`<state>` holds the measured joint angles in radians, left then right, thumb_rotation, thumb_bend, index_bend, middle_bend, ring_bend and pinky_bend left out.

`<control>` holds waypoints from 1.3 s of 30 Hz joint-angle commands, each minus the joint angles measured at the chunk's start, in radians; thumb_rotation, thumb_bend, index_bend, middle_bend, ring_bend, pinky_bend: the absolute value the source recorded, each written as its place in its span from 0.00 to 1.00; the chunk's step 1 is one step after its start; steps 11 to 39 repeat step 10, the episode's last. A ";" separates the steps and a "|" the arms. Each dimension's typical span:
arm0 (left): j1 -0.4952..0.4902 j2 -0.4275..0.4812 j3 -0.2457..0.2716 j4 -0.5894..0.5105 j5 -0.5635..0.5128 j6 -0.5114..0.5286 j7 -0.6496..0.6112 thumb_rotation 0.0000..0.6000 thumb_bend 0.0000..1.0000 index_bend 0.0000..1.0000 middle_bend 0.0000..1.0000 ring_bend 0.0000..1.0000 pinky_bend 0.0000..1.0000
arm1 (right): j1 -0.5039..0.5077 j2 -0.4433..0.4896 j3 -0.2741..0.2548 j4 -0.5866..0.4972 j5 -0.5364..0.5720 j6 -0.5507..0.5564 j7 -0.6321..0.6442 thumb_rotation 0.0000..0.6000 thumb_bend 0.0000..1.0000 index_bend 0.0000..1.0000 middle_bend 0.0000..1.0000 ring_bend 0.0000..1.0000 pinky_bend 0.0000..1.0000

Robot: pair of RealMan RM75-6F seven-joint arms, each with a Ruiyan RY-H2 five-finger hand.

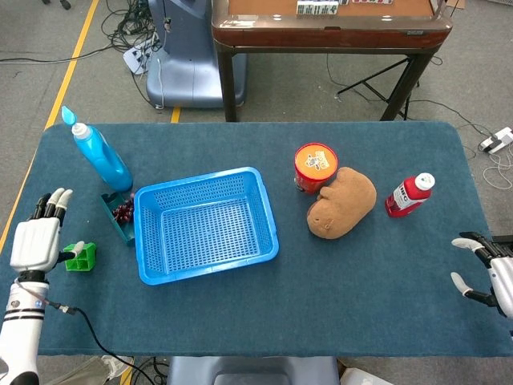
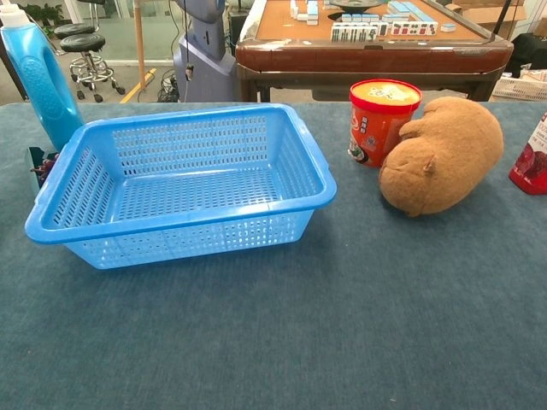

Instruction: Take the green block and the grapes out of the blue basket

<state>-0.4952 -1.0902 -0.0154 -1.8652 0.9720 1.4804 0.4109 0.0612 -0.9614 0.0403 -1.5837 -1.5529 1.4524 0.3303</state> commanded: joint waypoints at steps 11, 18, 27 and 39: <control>0.179 -0.051 0.099 -0.071 0.200 0.148 0.054 1.00 0.24 0.05 0.06 0.06 0.32 | 0.017 -0.039 -0.024 0.035 -0.082 0.028 0.055 1.00 0.27 0.29 0.21 0.26 0.30; 0.179 -0.051 0.099 -0.071 0.200 0.148 0.054 1.00 0.24 0.05 0.06 0.06 0.32 | 0.017 -0.039 -0.024 0.035 -0.082 0.028 0.055 1.00 0.27 0.29 0.21 0.26 0.30; 0.179 -0.051 0.099 -0.071 0.200 0.148 0.054 1.00 0.24 0.05 0.06 0.06 0.32 | 0.017 -0.039 -0.024 0.035 -0.082 0.028 0.055 1.00 0.27 0.29 0.21 0.26 0.30; 0.179 -0.051 0.099 -0.071 0.200 0.148 0.054 1.00 0.24 0.05 0.06 0.06 0.32 | 0.017 -0.039 -0.024 0.035 -0.082 0.028 0.055 1.00 0.27 0.29 0.21 0.26 0.30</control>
